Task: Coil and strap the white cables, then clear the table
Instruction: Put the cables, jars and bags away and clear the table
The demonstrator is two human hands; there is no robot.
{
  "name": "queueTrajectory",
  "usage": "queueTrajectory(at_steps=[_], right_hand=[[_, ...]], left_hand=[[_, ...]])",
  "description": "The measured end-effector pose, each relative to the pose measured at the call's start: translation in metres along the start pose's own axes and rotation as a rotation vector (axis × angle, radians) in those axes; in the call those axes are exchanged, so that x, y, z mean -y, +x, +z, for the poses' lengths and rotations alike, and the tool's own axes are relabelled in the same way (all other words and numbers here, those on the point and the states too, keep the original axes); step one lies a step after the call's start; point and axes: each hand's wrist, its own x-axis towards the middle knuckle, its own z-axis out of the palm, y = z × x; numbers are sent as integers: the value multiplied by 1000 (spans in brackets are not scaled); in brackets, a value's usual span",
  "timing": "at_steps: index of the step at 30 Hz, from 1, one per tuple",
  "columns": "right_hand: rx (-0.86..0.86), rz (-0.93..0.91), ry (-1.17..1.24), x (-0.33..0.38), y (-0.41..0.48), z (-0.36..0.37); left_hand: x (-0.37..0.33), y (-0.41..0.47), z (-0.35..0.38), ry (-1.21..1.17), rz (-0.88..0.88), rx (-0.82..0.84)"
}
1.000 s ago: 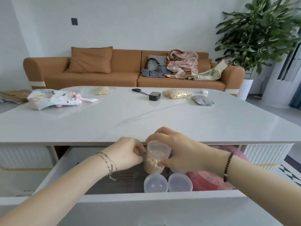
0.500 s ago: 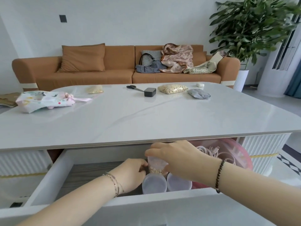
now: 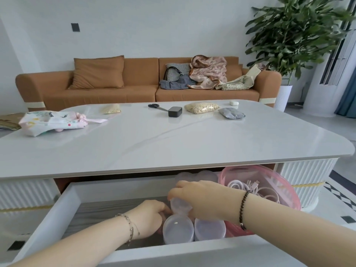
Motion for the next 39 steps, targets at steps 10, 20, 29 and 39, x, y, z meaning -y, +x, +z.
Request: queueTrajectory(at_steps=[10,20,29,39], right_hand=[[-3,70,122,-5,-3,0],[-441,131,31,-36,-18,-68],[-400,555,204,-192,33,-30],[-626,870,364,-299,91,-10]], left_hand=[[1,-4,1,-115,-29,-18],[-45,-23,-56,-187,358,-672],[-93,133,-72,492,125,-495],[-132,244,-85,386,284,-411]])
